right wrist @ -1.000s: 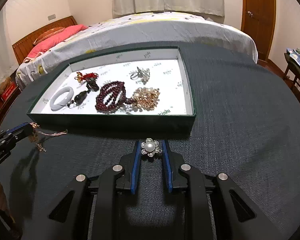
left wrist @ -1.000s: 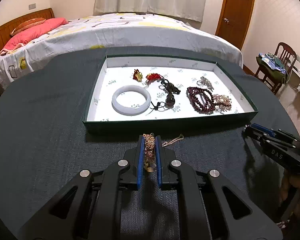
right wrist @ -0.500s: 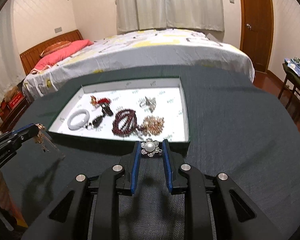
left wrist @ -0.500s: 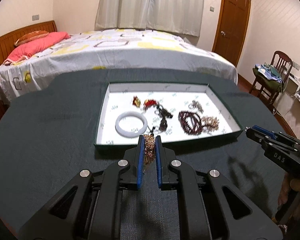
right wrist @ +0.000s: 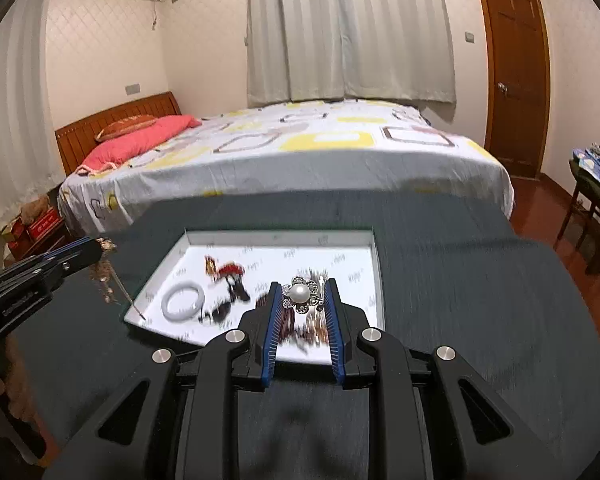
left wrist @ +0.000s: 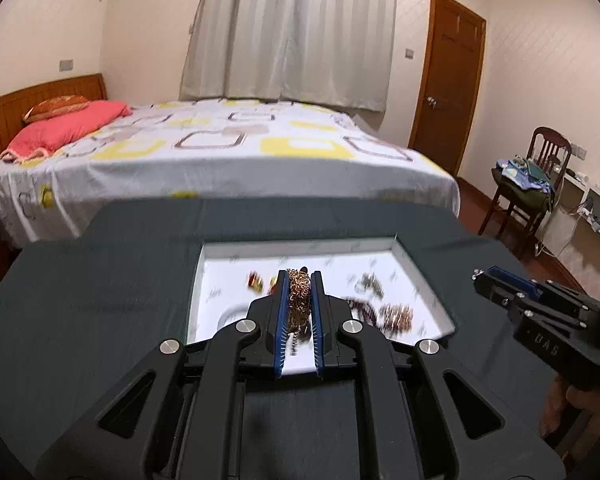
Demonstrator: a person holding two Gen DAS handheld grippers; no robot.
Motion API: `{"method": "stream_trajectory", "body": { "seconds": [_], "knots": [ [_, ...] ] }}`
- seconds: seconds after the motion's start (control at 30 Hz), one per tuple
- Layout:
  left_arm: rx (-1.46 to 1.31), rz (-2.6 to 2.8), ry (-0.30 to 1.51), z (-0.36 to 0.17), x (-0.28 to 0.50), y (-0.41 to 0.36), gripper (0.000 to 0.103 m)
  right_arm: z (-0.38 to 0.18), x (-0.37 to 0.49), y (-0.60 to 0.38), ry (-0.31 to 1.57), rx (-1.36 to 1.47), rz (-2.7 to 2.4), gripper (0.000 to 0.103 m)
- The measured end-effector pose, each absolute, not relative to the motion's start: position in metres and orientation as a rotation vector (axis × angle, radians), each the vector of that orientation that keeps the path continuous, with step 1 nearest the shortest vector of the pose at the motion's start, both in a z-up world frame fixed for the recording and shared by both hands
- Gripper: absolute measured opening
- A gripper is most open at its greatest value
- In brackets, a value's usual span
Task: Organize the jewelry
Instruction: 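Carry the chain and pearl brooch into the white box while both tools open to release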
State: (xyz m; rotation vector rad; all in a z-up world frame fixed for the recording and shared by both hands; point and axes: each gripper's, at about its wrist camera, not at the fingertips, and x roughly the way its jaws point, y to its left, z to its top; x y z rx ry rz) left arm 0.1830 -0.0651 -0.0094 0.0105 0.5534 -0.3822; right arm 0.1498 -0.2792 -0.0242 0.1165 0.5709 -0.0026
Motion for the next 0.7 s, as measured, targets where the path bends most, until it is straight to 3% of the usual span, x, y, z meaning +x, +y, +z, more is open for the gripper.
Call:
{"method": "stream_trajectory", "body": {
  "seconds": [0.37,0.7],
  "knots": [
    [0.008,-0.401,0.489,0.005,0.246,-0.107,0.011,-0.006,0.209,-0.291,0.49,0.096,-0.007,0.022],
    [0.031,-0.353,0.657,-0.054,0.33,-0.15,0.011,-0.052,0.286,-0.298,0.583,0.094,-0.016,0.022]
  ]
}}
